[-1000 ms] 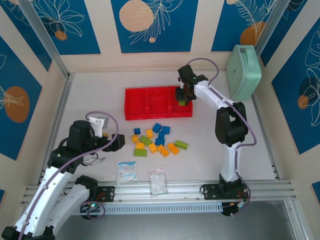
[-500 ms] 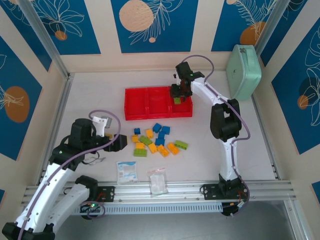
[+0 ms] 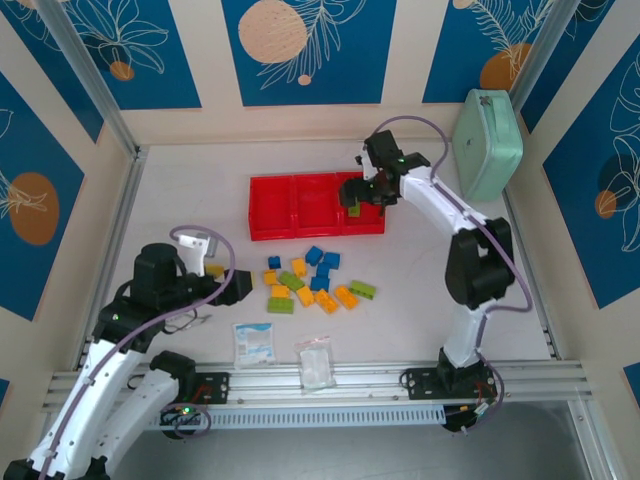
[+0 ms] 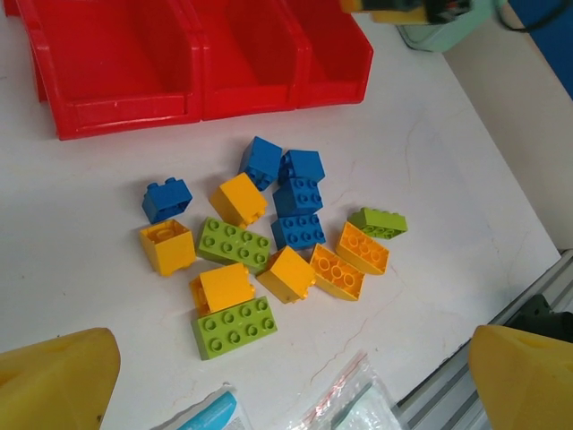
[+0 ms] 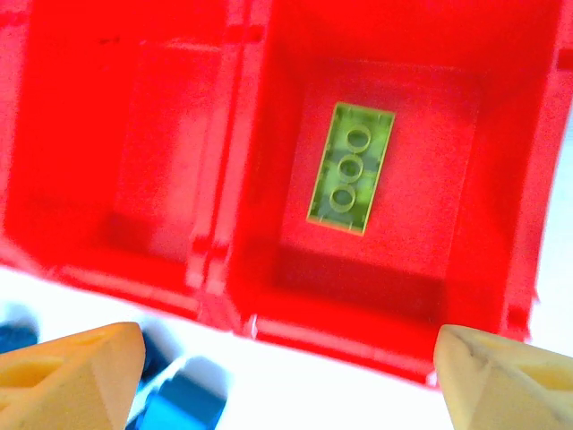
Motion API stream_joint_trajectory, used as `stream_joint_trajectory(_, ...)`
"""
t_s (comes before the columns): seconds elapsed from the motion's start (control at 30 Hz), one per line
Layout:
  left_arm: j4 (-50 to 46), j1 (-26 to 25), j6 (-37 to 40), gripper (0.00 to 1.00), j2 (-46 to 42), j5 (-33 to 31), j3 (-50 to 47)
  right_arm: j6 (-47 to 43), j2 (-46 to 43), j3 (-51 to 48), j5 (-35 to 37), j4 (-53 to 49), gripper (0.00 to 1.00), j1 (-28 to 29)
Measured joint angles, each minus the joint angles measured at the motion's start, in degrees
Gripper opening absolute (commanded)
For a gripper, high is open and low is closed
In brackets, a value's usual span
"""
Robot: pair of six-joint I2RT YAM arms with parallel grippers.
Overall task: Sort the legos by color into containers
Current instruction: Place the lego in the container, then pick up the lego from the center of the table.
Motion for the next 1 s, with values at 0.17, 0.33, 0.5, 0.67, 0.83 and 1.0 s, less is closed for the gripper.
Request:
stream_joint_trajectory(0.17, 0.81, -0.2, -1.29, 1.0, -0.94, -0.2, -1.38, -6.86, -13.31, -11.34, -1.11, 1.29, 0.87, 4.39)
stream_joint_trajectory(0.33, 0.7, -0.2, -1.25, 0.99, 1.4, 0.35, -0.74, -21.05, -26.62, -28.04, -1.05, 4.17, 0.89, 11.74)
stream_joint_trajectory(0.5, 0.68, -0.2, -0.83, 0.99, 4.09, 2.23, -0.59, -34.73, -37.4, -43.23, -1.03, 5.09, 0.89, 14.86)
stream_joint_trajectory(0.67, 0.96, -0.22, -0.81, 0.99, 2.14, 3.06, -0.59, -42.91, -41.62, -48.81, -1.99, 5.27, 0.86, 14.86)
stream_joint_trajectory(0.83, 1.07, -0.22, -0.81, 0.99, 0.85, 3.1, -0.59, -46.07, -37.38, -49.0, -2.51, 5.79, 0.82, 14.86)
stream_joint_trajectory(1.0, 1.49, -0.22, -0.83, 1.0, 0.9, 3.23, -0.66, -46.77, -32.2, -49.0, -1.66, 7.89, 0.81, 14.86)
